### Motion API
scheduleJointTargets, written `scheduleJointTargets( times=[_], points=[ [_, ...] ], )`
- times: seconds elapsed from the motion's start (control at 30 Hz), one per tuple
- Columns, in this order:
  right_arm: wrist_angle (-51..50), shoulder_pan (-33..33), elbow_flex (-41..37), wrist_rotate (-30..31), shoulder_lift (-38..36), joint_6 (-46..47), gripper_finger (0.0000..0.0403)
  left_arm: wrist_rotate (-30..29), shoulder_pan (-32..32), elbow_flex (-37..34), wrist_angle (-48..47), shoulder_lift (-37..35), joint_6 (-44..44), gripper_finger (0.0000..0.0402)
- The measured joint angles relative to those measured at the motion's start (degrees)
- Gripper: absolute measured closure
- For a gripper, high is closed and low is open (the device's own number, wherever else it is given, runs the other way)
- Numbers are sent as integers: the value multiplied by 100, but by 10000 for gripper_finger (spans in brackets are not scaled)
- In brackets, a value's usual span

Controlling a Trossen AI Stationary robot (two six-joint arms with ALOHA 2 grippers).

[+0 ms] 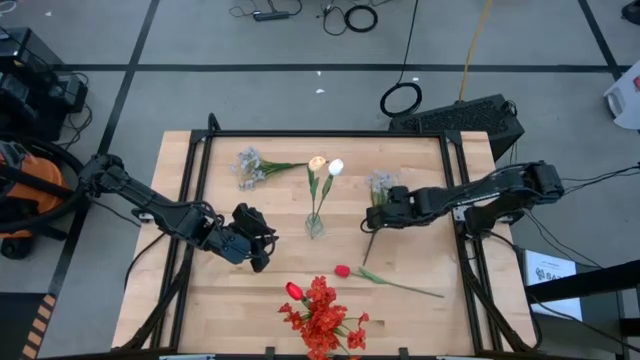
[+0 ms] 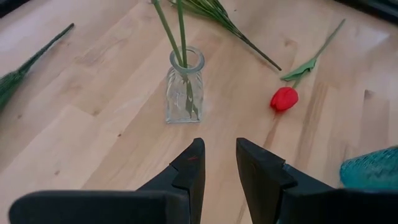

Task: Sort flowers into vase by color
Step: Put the bottom white flowers into the transparent vase

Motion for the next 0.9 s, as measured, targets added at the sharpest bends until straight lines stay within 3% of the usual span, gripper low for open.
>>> scheduleJointTargets(
  times=[0.23, 0.57, 0.9],
  points=[
    [715, -2, 0, -352, 763, 279, 277, 56, 55, 0, -7, 0, 103, 304],
    [1259, -9, 22, -372, 1438, 322, 277, 296, 170, 0, -115, 0, 245, 304],
    [1354, -11, -9, -557, 1263, 472, 277, 342, 198, -2, -551, 0, 214, 304]
  ],
)
